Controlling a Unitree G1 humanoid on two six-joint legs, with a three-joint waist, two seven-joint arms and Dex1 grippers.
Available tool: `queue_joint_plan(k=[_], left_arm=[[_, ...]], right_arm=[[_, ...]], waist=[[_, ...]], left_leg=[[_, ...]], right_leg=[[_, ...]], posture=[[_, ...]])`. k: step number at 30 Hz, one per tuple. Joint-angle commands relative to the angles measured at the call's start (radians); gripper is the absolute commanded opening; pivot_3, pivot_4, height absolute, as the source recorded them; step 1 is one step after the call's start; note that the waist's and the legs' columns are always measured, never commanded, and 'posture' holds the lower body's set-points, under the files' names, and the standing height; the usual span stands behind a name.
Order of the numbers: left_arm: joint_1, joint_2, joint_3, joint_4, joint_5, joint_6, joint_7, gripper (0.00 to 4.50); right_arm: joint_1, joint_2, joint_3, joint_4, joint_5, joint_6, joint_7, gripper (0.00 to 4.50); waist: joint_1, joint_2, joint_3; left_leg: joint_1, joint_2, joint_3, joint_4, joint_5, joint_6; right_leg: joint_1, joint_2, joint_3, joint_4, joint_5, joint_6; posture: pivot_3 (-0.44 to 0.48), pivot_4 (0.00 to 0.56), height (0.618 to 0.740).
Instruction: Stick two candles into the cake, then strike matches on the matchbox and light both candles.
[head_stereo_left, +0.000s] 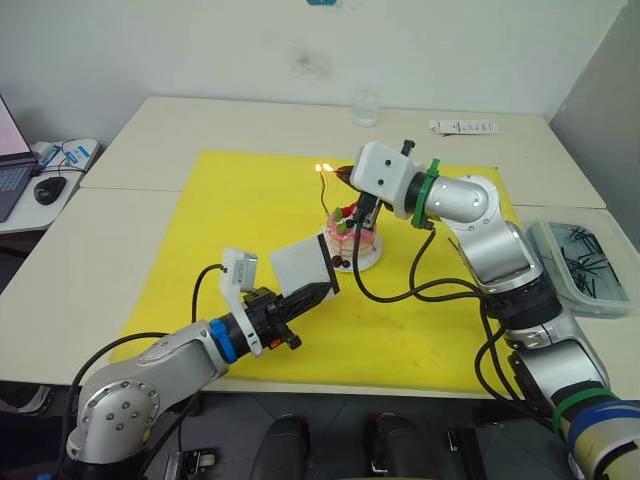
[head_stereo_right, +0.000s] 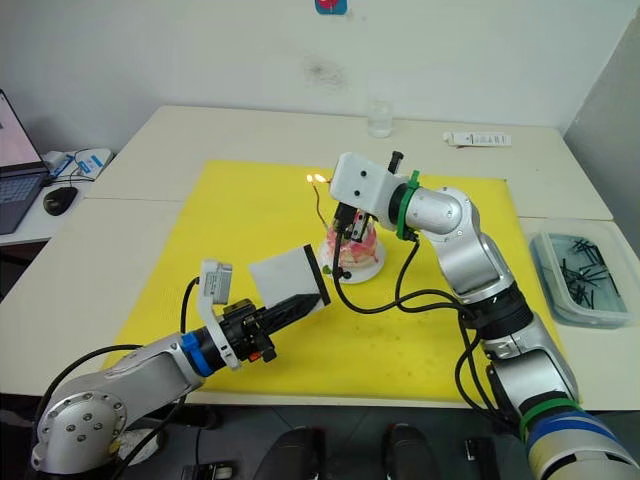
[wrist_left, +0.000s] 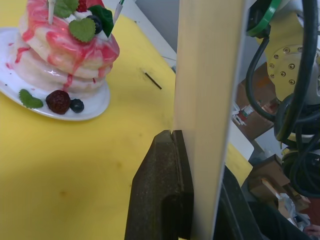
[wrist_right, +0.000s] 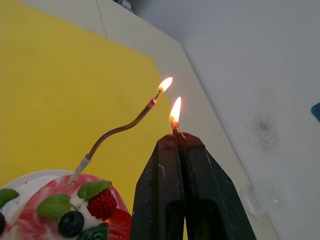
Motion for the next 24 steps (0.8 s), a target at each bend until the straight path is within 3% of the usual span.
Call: queue_joint_plan(k=[1,8,13,19,24], left_arm=[[-0.014,0.009,-0.009,-0.004,-0.001,-0.007,-0.026,0.0],[-0.045,0.049,-0.039,0.005,0.048,-0.002,-0.12,0.0],[-0.075,0.068,-0.071,0.018,0.118,-0.013,-0.201,0.0],[-0.11,0.031,-0.126,-0.005,0.191,-0.033,-0.243,0.0],[-0.145,-0.007,-0.16,-0.014,0.216,-0.034,-0.255,0.0]], right_arm=[[0.017,-0.027,-0.034,-0.07,0.004,0.008,0.0,0.04],[0.199,-0.147,-0.08,-0.303,0.036,0.064,0.056,0.04],[0.414,-0.301,-0.222,-0.433,0.083,0.115,0.093,0.04],[0.594,-0.444,-0.482,-0.368,0.117,0.172,0.064,0.04],[0.612,-0.464,-0.617,-0.182,0.118,0.235,-0.035,0.04]], waist=[[0.0,0.0,0.0],[0.004,0.0,0.0],[0.005,0.0,0.0],[0.003,0.0,0.0],[0.001,0.0,0.0]], left_leg=[[0.0,0.0,0.0,0.0,0.0,0.0],[-0.001,0.0,0.0,-0.001,0.0,0.0],[-0.002,-0.001,0.0,-0.001,0.0,0.0],[-0.002,-0.001,0.001,-0.001,0.0,0.0],[0.0,-0.001,0.0,-0.001,0.0,0.0]], right_leg=[[0.0,0.0,0.0,0.0,0.0,0.0],[-0.001,0.0,0.0,-0.001,0.0,0.0],[-0.001,0.0,0.0,-0.003,0.0,0.0],[-0.001,-0.001,0.0,-0.003,-0.003,-0.005],[0.0,0.0,0.0,-0.003,-0.003,-0.005]], posture=[[0.0,0.15,0.74],[0.0,0.15,0.74],[0.0,0.15,0.74],[0.0,0.15,0.74],[0.0,0.15,0.74]])
